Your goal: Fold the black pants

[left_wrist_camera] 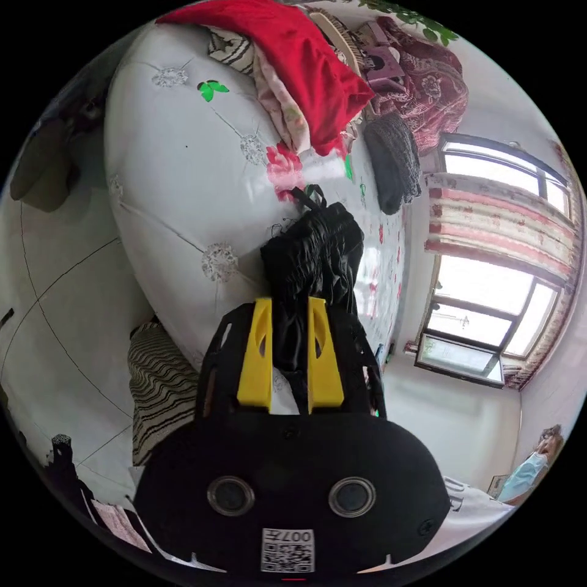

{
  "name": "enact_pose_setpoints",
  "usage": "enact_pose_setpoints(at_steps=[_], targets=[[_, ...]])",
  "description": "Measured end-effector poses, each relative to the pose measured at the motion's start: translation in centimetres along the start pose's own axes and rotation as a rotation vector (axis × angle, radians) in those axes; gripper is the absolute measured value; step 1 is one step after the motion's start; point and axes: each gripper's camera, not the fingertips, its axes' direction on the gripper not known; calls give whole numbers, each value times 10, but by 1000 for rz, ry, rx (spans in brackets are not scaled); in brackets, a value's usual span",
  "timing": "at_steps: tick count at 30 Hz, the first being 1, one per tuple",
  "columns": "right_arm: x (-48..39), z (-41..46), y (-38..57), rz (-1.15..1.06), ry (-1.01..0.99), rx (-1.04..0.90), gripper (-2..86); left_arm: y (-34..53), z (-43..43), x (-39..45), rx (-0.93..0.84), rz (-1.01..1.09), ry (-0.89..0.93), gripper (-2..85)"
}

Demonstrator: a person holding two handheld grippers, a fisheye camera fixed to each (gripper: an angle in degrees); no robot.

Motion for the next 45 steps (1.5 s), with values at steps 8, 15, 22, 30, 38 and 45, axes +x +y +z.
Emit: enact_pose_setpoints(at_steps=[8,15,22,30,38,45], targets=[[-7,-9,-10,21,-20,23,33,-11,-36,-26,-59,200,-7,29],[-2,-36,1,97,11,129,43,-22,-42,-41,-68,259,99,142],[55,-96,67,262,-45,294,42,-25,-40,-59,20,167,216,50],[102,-119,146,433,-3,380,23,32,-30,114,-165,807,180,42],[193,-167,288,774,74,549,23,251,133,237,-793,1478,243,52],[270,-167,381,972,-114,665,56,312,197,203,-1113,1493,119,123]])
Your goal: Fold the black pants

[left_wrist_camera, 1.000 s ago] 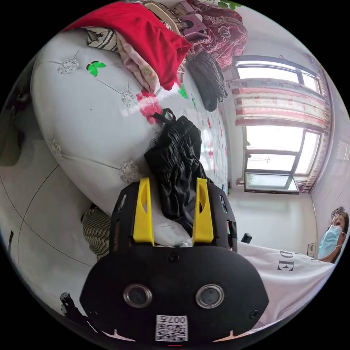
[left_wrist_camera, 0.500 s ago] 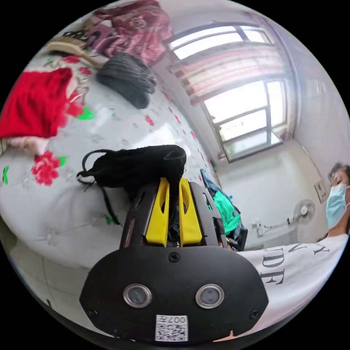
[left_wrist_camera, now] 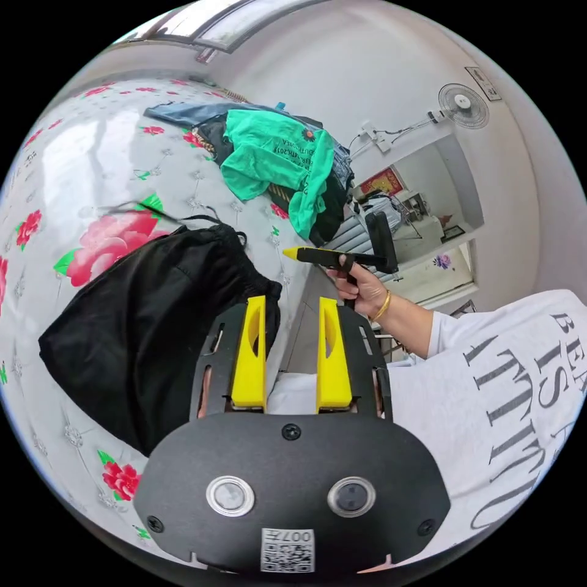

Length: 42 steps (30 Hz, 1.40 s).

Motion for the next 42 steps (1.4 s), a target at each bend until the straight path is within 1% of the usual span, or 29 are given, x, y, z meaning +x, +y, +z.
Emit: enact_pose_setpoints(at_steps=[3,5,6,8,10,12,14,16,18,20,23,25,27,29,30,31,33,34,35,37,40,42], targets=[[39,5,-20,45,-104,-42,74,30,-35,-26,55,-143,-89,122],[69,11,-41,70,-143,-95,89,69,-68,-56,134,-333,-137,118],[77,12,-46,75,-145,-111,93,80,-75,-63,150,-381,-150,117],[107,18,-66,84,-183,-201,107,120,-96,-83,201,-532,-183,119],[129,28,-77,99,-240,-289,117,141,-101,-93,212,-617,-181,122],[146,35,-87,110,-301,-319,124,150,-98,-103,220,-662,-149,127],[160,48,-102,134,-412,-352,127,148,-86,-120,200,-697,-62,139],[161,65,-112,136,-482,-397,128,141,-77,-134,188,-707,1,146],[160,80,-120,120,-460,-438,126,134,-68,-149,180,-734,67,149],[164,89,-128,95,-421,-475,115,129,-64,-169,178,-777,145,132],[174,95,-134,96,-482,-531,102,133,-62,-191,187,-869,265,72],[173,90,-136,62,-484,-543,97,134,-74,-189,250,-845,275,56],[173,87,-135,39,-433,-543,94,130,-87,-178,285,-776,200,54],[179,91,-133,49,-398,-547,90,124,-90,-166,216,-697,96,65],[182,92,-133,62,-411,-541,88,123,-88,-165,192,-688,90,77],[187,97,-132,86,-438,-535,85,122,-82,-165,154,-675,111,100],[189,107,-131,107,-474,-532,73,120,-69,-169,132,-684,172,115],[186,117,-129,113,-482,-549,61,117,-62,-171,137,-692,200,102],[182,125,-129,114,-493,-568,51,112,-58,-172,108,-704,178,83],[172,130,-132,113,-497,-585,39,105,-60,-169,108,-686,159,54],[143,125,-147,69,-505,-584,27,98,-78,-162,156,-662,201,48],[119,126,-159,40,-515,-588,23,95,-94,-158,186,-642,198,47]])
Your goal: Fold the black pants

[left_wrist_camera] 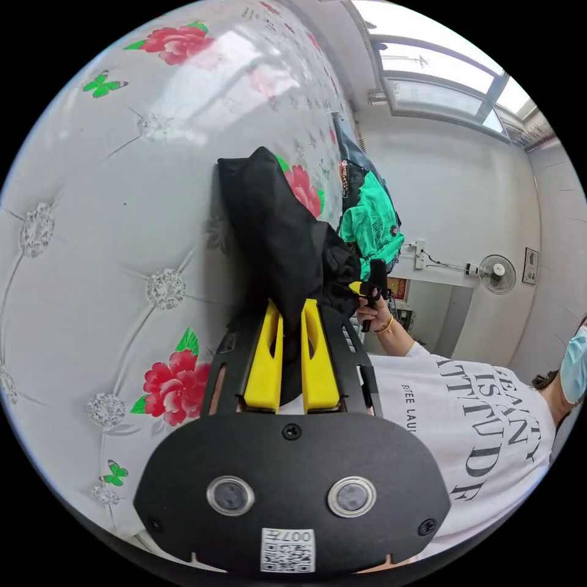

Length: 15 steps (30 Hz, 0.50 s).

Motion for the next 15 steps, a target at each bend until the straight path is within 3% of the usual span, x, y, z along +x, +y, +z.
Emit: enact_pose_setpoints(at_steps=[6,15], targets=[[-102,51,-104,-151,1,-34,16,-28,-90,14,143,63,50,46],[-352,236,-353,-512,-45,-138,15,-91,-350,39,467,215,-80,46]])
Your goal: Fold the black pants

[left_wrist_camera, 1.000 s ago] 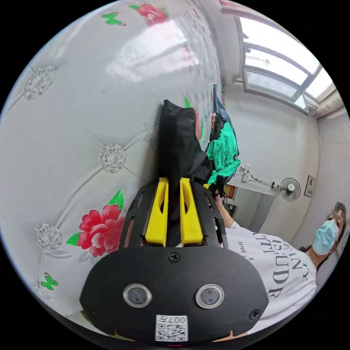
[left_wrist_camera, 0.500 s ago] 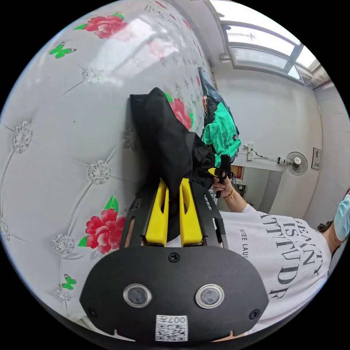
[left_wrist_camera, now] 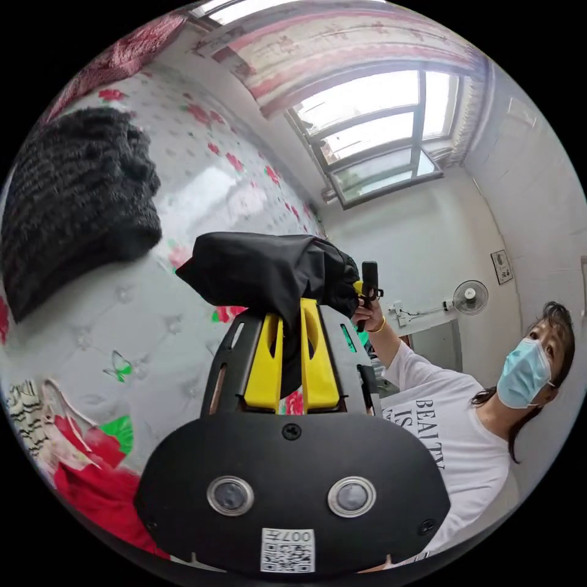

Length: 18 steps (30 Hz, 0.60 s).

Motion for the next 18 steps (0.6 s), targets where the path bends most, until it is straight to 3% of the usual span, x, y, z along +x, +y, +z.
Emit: enact_pose_setpoints(at_steps=[4,9,13,18], targets=[[-18,110,-142,-89,-1,2,20,-53,-88,-17,170,-22,-156,52],[36,224,-195,11,312,-2,33,-43,-114,-87,239,-331,-607,92],[79,276,-108,-29,455,-150,44,36,-53,-92,213,-276,-816,98],[96,284,86,-129,819,-447,59,139,79,-51,-23,-113,-893,94]])
